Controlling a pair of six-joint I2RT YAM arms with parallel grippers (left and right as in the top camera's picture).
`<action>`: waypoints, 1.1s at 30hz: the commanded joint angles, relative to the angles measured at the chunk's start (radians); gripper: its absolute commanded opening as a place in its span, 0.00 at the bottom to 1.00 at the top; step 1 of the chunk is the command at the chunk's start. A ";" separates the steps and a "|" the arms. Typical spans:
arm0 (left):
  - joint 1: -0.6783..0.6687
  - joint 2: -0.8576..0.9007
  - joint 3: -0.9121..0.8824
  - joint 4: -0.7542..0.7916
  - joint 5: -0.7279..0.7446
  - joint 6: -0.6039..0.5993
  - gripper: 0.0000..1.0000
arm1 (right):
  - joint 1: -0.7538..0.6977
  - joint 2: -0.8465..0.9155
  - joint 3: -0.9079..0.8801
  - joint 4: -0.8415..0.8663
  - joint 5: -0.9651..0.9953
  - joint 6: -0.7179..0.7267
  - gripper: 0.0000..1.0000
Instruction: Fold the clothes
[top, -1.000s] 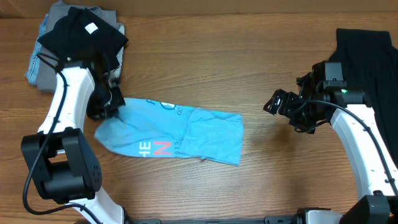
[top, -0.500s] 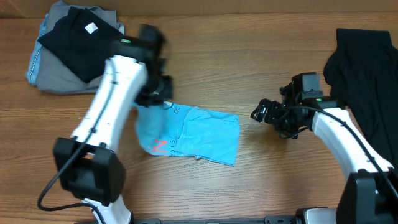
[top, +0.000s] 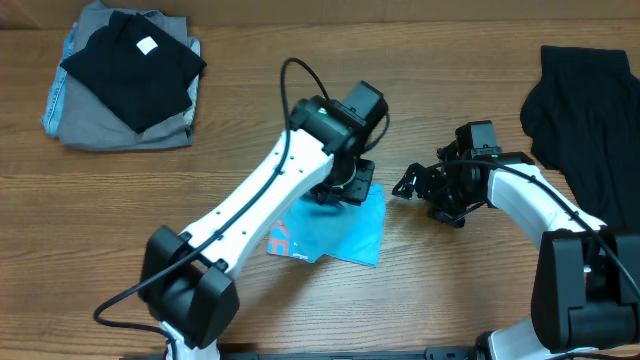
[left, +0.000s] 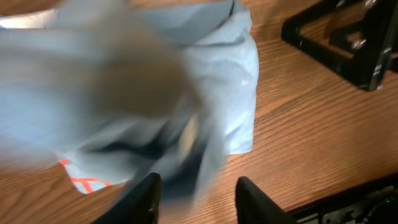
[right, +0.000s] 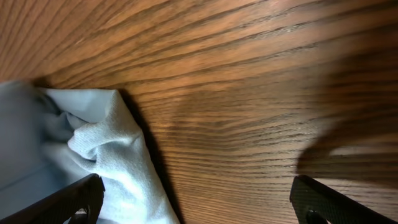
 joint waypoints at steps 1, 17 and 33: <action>-0.017 0.047 0.009 0.013 0.029 -0.006 0.43 | -0.053 0.003 0.009 -0.013 -0.017 0.004 1.00; 0.194 0.039 0.267 -0.158 -0.116 0.051 1.00 | -0.209 0.003 0.240 -0.323 -0.090 -0.108 1.00; 0.427 0.055 0.247 -0.139 0.180 0.182 1.00 | -0.172 0.003 0.239 -0.183 -0.129 -0.071 1.00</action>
